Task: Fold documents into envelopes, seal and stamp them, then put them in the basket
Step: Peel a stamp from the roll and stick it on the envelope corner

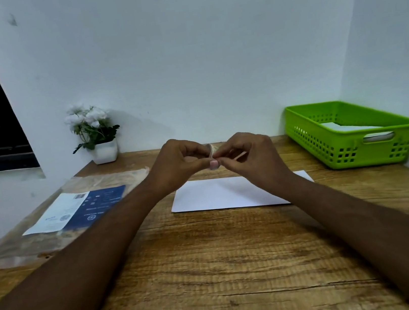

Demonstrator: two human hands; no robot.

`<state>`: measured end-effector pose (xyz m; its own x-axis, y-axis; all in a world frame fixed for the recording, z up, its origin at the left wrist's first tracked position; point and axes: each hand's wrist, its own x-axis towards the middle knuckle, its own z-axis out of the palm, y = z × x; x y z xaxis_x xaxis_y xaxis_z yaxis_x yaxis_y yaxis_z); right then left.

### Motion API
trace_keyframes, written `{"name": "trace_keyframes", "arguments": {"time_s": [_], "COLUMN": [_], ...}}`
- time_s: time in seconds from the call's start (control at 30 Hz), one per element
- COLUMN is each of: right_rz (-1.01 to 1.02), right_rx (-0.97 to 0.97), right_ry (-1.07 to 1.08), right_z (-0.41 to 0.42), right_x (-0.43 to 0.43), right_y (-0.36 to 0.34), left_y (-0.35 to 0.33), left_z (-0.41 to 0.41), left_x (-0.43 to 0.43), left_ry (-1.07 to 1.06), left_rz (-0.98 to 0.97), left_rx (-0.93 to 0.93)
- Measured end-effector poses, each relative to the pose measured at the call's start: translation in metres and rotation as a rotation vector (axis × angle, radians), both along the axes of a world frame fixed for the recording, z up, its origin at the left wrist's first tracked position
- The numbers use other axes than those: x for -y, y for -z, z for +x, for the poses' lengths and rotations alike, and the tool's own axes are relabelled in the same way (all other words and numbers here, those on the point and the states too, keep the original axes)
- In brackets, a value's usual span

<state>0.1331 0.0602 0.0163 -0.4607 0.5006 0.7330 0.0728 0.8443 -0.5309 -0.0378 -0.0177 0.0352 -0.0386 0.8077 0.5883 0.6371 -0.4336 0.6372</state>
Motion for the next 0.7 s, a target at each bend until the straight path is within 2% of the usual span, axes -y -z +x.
{"name": "trace_keyframes", "arguments": {"time_s": [0.2, 0.33, 0.7], "right_rz": [-0.165, -0.142, -0.102], "right_rx": [-0.009, 0.009, -0.093], "right_ry": [-0.003, 0.006, -0.059], "right_z": [0.0015, 0.0015, 0.0034], "right_x": [-0.0029, -0.0029, 0.0022], "right_y": [-0.0014, -0.0015, -0.0035], "left_y": [-0.001, -0.0005, 0.0004], "left_z": [-0.003, -0.0049, -0.0002], "left_x": [0.0014, 0.0006, 0.0021], "left_ry": [0.072, 0.06, 0.033], "left_rz": [-0.005, -0.011, 0.011], "left_rx": [0.047, -0.016, 0.017]}}
